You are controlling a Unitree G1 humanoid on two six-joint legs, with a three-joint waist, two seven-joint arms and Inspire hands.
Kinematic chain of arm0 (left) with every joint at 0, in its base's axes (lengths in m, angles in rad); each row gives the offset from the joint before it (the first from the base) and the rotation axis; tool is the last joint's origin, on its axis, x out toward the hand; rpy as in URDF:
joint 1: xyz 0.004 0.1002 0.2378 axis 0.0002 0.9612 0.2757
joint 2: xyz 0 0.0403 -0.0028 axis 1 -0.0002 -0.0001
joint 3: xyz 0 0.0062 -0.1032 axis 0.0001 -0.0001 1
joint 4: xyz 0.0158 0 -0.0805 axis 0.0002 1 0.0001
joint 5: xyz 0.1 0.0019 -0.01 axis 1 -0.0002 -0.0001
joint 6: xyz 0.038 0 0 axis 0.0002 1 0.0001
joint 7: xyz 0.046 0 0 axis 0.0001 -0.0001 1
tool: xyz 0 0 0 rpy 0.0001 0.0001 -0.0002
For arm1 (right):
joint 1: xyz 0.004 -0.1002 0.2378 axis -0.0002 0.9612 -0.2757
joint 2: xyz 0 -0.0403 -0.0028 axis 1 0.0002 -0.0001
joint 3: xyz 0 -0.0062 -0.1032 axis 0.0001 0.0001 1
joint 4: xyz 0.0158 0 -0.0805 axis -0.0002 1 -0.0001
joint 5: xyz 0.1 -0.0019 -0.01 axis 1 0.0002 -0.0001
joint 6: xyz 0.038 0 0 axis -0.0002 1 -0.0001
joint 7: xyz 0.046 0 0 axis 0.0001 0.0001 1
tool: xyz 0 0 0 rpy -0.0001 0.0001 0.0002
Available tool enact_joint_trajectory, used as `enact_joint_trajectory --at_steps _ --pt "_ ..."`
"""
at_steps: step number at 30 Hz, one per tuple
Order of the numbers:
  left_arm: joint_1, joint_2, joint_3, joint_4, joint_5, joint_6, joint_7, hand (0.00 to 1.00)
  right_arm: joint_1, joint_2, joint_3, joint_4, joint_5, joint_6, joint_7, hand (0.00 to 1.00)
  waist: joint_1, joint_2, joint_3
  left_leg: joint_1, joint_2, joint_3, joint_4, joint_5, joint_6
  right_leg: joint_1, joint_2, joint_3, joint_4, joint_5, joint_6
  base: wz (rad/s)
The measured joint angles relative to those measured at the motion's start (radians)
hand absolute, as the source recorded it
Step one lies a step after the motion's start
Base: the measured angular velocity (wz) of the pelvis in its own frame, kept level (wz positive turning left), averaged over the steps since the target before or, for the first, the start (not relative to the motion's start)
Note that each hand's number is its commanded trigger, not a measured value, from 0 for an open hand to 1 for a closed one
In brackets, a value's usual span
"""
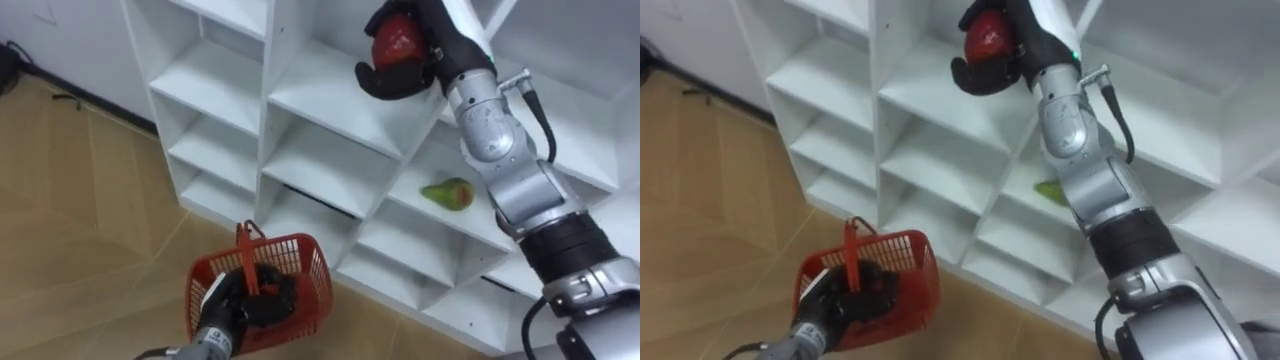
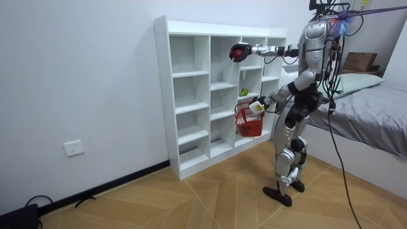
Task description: Collect fruits from the closet
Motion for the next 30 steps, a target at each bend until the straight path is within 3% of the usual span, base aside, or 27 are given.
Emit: enact_joint_trajectory --at_steps 5,12,16,20,25,30 --pt "0.000 0.001 -0.018 -0.020 -0.075 0.010 0.016 1.00 0.052 0.057 -0.006 -0.048 0.020 0.009 -0.008 1.00 -0.032 -0.002 -0.0012 0.010 -0.001 0.007 0.004 0.000 0.001 0.019 -0.001 0.005 -0.015 0.001 -0.001 -0.01" --pt "-0.036 0.001 -0.037 -0.033 -0.080 0.010 0.017 1.00 0.138 0.089 -0.002 -0.061 0.041 0.008 -0.006 1.00 -0.045 0.008 0.0046 0.013 -0.001 0.012 0.007 -0.002 0.003 0.021 0.003 0.020 -0.015 0.001 -0.001 -0.01" --pt "-0.040 -0.001 -0.041 -0.033 -0.081 0.010 0.017 1.00 0.212 0.100 0.000 -0.076 0.075 0.006 0.030 1.00 -0.067 0.035 0.0094 0.019 -0.001 0.015 0.006 -0.004 0.003 0.025 0.003 0.022 -0.014 0.001 -0.002 -0.01" --pt "-0.047 -0.023 -0.034 -0.033 -0.078 0.010 0.015 1.00 0.303 0.131 0.000 -0.076 0.075 0.007 0.078 1.00 -0.077 0.067 0.0047 0.018 0.000 0.027 -0.002 -0.004 0.003 0.015 0.004 0.037 -0.013 0.001 -0.002 -0.10" --pt "-0.051 -0.032 -0.046 -0.053 -0.077 0.010 0.014 1.00 0.398 0.137 0.000 -0.071 0.151 0.007 0.091 1.00 -0.087 0.071 0.0033 0.019 0.000 0.029 -0.005 -0.004 0.003 0.014 0.004 0.041 -0.013 0.001 -0.002 -0.01" --pt "-0.052 -0.032 -0.055 -0.054 -0.077 0.010 0.012 1.00 0.429 0.142 0.001 -0.036 0.206 0.007 0.110 1.00 -0.092 0.071 0.0032 0.020 0.000 0.031 -0.004 -0.004 0.003 0.014 0.005 0.045 -0.013 0.001 -0.001 0.00"
